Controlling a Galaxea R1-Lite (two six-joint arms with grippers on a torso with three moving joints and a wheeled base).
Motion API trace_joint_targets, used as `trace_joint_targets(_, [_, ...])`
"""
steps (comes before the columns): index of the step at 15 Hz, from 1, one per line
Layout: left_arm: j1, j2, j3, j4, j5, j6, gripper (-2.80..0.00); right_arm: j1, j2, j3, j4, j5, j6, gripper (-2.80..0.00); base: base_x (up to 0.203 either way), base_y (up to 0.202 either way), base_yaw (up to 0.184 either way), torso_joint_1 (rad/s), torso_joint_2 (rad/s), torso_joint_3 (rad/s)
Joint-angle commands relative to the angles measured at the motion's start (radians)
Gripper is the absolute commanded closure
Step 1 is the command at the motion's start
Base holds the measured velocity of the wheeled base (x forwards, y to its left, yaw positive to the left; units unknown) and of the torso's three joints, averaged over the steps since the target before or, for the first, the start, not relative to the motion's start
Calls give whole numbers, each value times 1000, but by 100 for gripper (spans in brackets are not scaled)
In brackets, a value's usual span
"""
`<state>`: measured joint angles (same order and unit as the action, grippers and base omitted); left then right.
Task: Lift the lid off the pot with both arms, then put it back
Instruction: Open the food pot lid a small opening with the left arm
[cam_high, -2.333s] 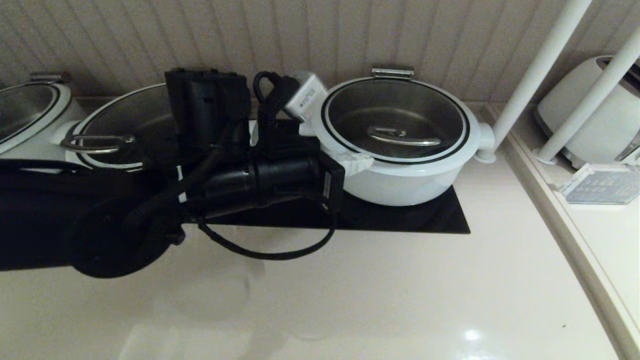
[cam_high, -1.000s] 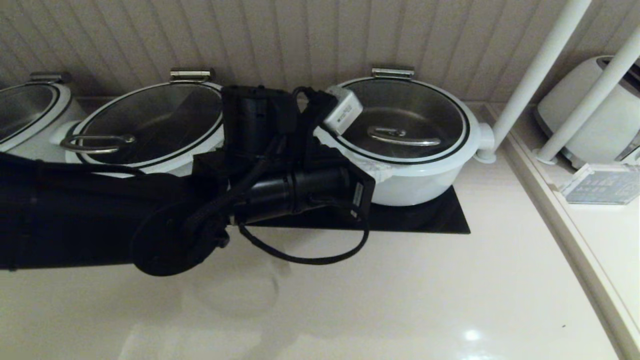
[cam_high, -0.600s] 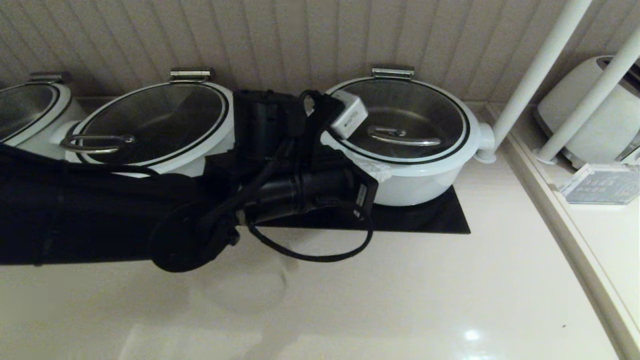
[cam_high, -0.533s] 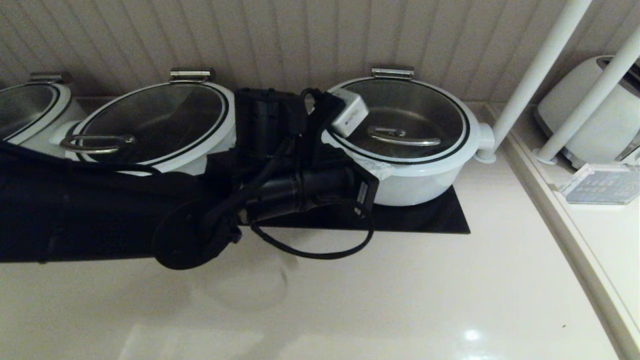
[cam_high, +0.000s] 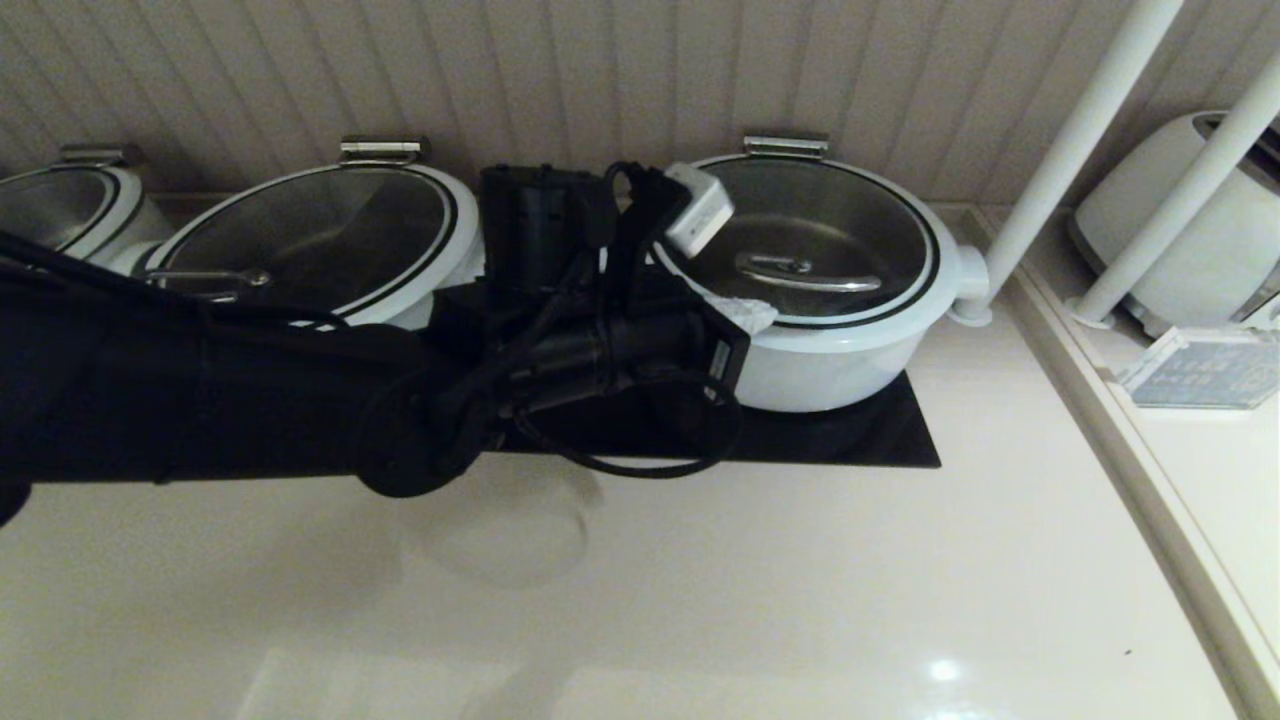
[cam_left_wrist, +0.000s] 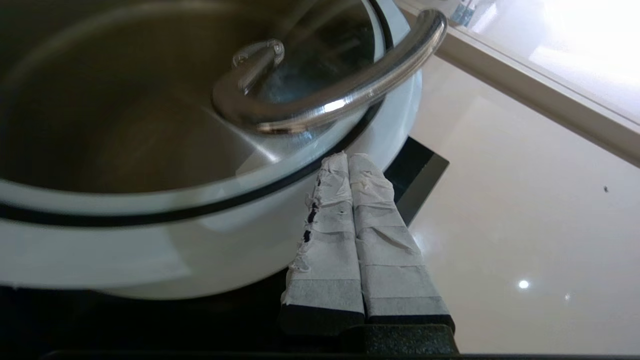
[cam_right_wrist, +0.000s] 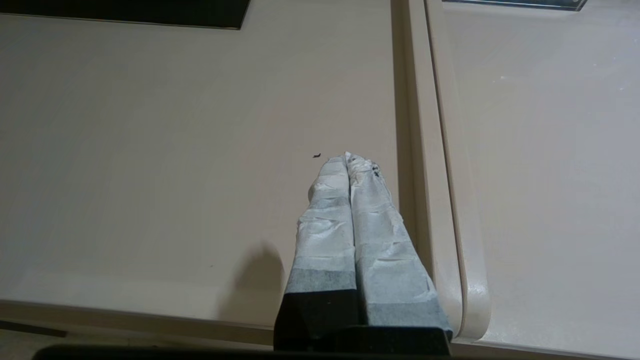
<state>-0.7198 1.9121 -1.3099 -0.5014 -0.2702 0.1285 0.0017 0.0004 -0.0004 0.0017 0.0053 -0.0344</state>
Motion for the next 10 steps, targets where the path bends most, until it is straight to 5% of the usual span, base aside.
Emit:
trace_joint_targets(1, [3,30,-38,-3,-1,0,0,1,0,0,0,1,1,0,0,0,0,0,0,0])
trace_joint_targets(10, [4,76,-124,-6,28,43,0,1,0,-1,1,1,-1,0,0,0,0,0,0,0])
